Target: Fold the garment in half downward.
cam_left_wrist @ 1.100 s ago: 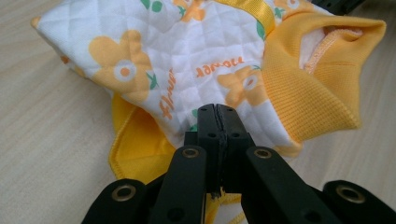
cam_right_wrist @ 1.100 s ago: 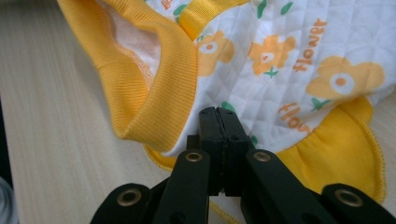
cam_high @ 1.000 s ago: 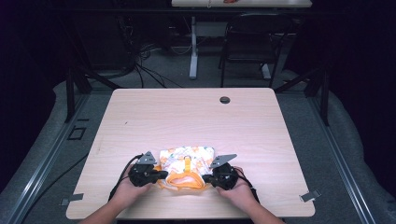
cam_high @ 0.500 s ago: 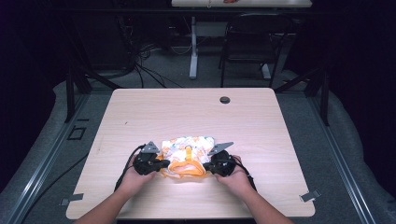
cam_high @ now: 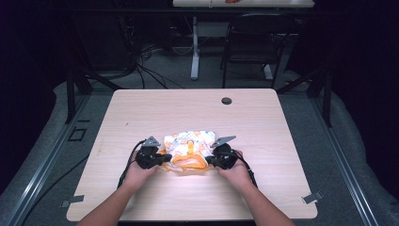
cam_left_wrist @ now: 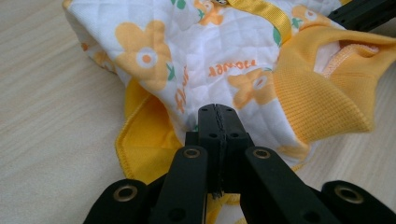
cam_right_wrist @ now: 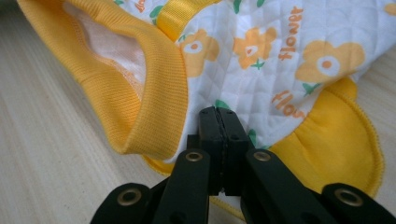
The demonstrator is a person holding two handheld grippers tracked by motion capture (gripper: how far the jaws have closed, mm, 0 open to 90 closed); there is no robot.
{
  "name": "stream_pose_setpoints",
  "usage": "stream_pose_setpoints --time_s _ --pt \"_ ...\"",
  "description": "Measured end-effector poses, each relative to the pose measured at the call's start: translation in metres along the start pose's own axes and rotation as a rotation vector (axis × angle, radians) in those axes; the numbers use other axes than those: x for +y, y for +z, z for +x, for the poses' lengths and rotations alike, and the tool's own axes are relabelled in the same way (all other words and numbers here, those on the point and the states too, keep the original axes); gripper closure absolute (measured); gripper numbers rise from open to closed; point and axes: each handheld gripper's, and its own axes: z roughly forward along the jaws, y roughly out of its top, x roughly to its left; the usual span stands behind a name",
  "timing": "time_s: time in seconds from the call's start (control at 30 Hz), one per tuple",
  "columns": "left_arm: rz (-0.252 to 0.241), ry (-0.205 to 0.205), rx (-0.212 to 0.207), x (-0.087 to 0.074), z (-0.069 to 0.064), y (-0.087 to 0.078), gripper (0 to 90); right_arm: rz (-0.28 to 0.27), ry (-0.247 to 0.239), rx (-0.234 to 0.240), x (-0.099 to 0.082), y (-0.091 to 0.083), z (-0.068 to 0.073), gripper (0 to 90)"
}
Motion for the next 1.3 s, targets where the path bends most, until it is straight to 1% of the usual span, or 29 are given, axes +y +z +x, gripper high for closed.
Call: stream_pose_setpoints --time_s 0.13,0.2,0.23,0.3,0.37,0.4,0.43,0.47,0.5,0.53,0.57,0.6,0.63,0.67,0.73,0.77,0.8,0.87,1.0,1.07,1.13,1.17,1.2,1.23,1.3 --pt "-0.003 -0.021 0.003 0.0 0.0 0.0 89.9 -0.006 0.011 -0.004 0.001 0.001 -0.001 90.0" --pt "-0.002 -0.024 0.009 0.001 0.0 0.0 89.8 0.003 0.005 -0.019 0.002 0.001 0.0 90.0" --pt "0.002 -0.026 0.019 0.002 -0.002 0.0 89.8 0.003 0.007 -0.023 0.003 0.001 0.002 90.0" --pt "0.001 -0.024 0.023 0.003 -0.003 -0.001 89.8 0.009 0.003 -0.028 0.003 0.001 0.002 90.0" --pt "-0.004 -0.024 0.029 0.004 -0.005 -0.003 89.4 -0.006 -0.006 -0.044 0.004 -0.001 0.004 89.6" --pt "-0.015 -0.031 0.025 0.005 -0.007 -0.004 89.4 -0.006 -0.006 -0.044 0.004 -0.001 0.004 89.6" --pt "-0.027 -0.03 0.02 0.005 -0.008 -0.006 89.3 -0.014 -0.01 -0.05 0.005 -0.003 0.005 89.6" --pt "-0.025 -0.026 0.016 0.006 -0.009 -0.008 89.3 -0.022 -0.013 -0.056 0.005 -0.005 0.007 89.6" --pt "-0.024 -0.014 0.016 0.007 -0.011 -0.009 89.2 -0.032 -0.027 -0.052 0.006 -0.009 0.01 89.6" --pt "-0.027 -0.01 0.012 0.007 -0.013 -0.011 89.2 -0.032 -0.027 -0.052 0.006 -0.009 0.01 89.6" --pt "-0.032 0.004 0.009 0.008 -0.017 -0.016 88.9 -0.039 -0.036 -0.046 0.006 -0.015 0.013 89.4" --pt "-0.032 0.004 0.009 0.008 -0.017 -0.016 88.6 -0.039 -0.036 -0.046 0.006 -0.015 0.013 89.4" --pt "-0.036 0.013 0.004 0.008 -0.018 -0.02 88.6 -0.052 -0.036 -0.045 0.006 -0.018 0.014 89.2" --pt "-0.046 0.015 0.003 0.008 -0.02 -0.023 88.6 -0.06 -0.036 -0.042 0.005 -0.022 0.015 88.9" --pt "-0.048 0.027 0.001 0.008 -0.023 -0.03 88.1 -0.067 -0.044 -0.034 0.004 -0.028 0.019 88.6" --pt "-0.05 0.026 -0.003 0.007 -0.024 -0.033 88.2 -0.069 -0.048 -0.028 0.003 -0.034 0.023 87.9" --pt "-0.051 0.027 -0.002 0.006 -0.025 -0.036 88.2 -0.069 -0.048 -0.028 0.003 -0.034 0.023 87.9" --pt "-0.059 0.026 -0.001 0.003 -0.027 -0.041 88.2 -0.08 -0.06 -0.026 0.0 -0.04 0.027 87.6" --pt "-0.06 0.022 0.0 -0.008 -0.026 -0.05 88.1 -0.085 -0.075 -0.036 -0.01 -0.049 0.033 87.7" --pt "-0.06 0.022 0.013 -0.014 -0.025 -0.053 87.8 -0.085 -0.07 -0.039 -0.016 -0.052 0.035 87.7" --pt "-0.07 0.007 0.018 -0.02 -0.025 -0.056 87.6 -0.087 -0.06 -0.038 -0.022 -0.055 0.035 87.1" --pt "-0.078 0.002 0.029 -0.027 -0.026 -0.06 86.9 -0.09 -0.067 -0.047 -0.028 -0.058 0.036 86.0" --pt "-0.078 0.002 0.029 -0.027 -0.026 -0.06 86.1 -0.09 -0.067 -0.047 -0.028 -0.058 0.036 86.0" --pt "-0.08 0.007 0.038 -0.03 -0.027 -0.062 86.1 -0.091 -0.072 -0.054 -0.03 -0.06 0.037 85.1" --pt "-0.096 0.003 0.047 -0.036 -0.029 -0.066 83.4 -0.113 -0.062 -0.051 -0.036 -0.063 0.039 82.0"
